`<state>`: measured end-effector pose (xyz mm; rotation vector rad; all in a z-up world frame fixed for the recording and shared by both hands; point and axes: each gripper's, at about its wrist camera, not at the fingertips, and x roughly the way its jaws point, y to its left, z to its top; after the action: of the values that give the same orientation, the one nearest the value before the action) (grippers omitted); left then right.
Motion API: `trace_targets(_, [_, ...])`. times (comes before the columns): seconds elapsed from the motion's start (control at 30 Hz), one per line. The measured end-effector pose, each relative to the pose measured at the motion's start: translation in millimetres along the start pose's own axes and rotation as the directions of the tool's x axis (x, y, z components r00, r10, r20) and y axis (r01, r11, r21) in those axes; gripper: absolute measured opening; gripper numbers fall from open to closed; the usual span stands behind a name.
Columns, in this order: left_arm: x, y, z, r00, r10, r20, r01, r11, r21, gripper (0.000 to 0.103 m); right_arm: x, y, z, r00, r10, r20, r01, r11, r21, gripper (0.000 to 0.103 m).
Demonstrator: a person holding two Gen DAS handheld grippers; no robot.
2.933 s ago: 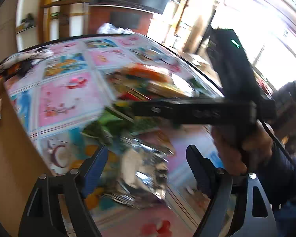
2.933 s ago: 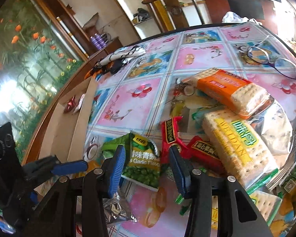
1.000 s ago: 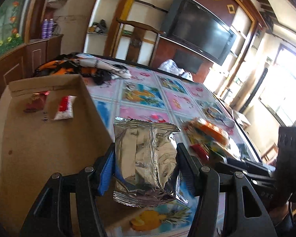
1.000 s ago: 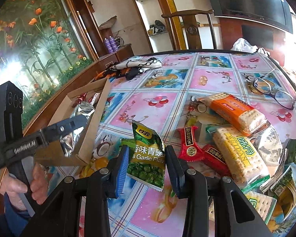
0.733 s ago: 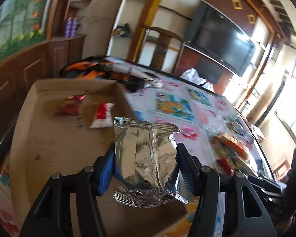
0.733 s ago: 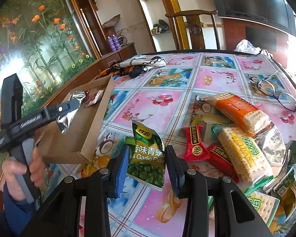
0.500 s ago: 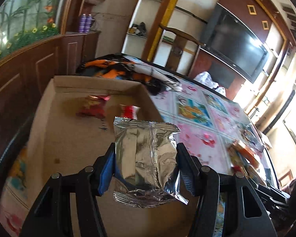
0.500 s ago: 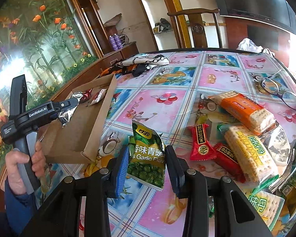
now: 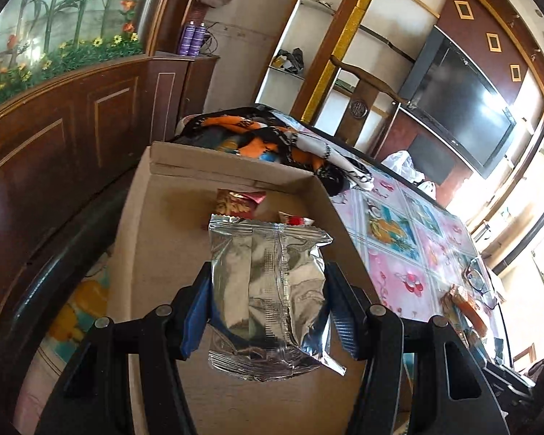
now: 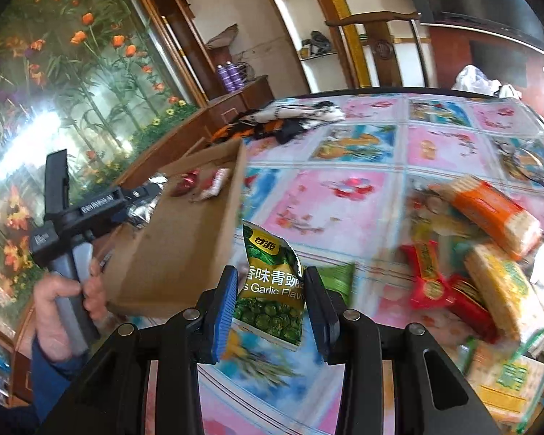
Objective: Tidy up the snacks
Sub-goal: 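Carry the foil bag and green pea bag into the box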
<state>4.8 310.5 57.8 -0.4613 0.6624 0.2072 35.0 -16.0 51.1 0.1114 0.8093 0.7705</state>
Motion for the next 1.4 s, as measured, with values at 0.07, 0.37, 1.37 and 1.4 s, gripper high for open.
trace_targets(0.07, [-1.1,4.5,0.6,1.000,0.016,0.002,-0.016,1.000,-0.012,0.059,7.1,11.5,7.4,1.000,0.017,-0.003,-0.017,1.000,-0.008,0.040])
trace_targets(0.37, [4.0,11.8,0.2,0.998,0.056,-0.027,-0.056,0.998,-0.026,0.059,60.0,65.7,32.6,0.996,0.074,-0.053,-0.077,0.996,-0.050,0.041])
trace_targets(1.37, [22.0,10.0,-2.9,0.988,0.122,-0.099,-0.122,0.993,0.003,0.059,151.8,100.7,29.9,0.993,-0.043,-0.110,0.021,0.981,-0.195,0.040])
trace_targets(1.4, [22.5,10.2,-2.7,0.988,0.122,-0.100,-0.123,0.992,0.003,0.059,151.9,101.3,30.0,0.993,-0.044,-0.110,0.022,0.980,-0.197,0.040])
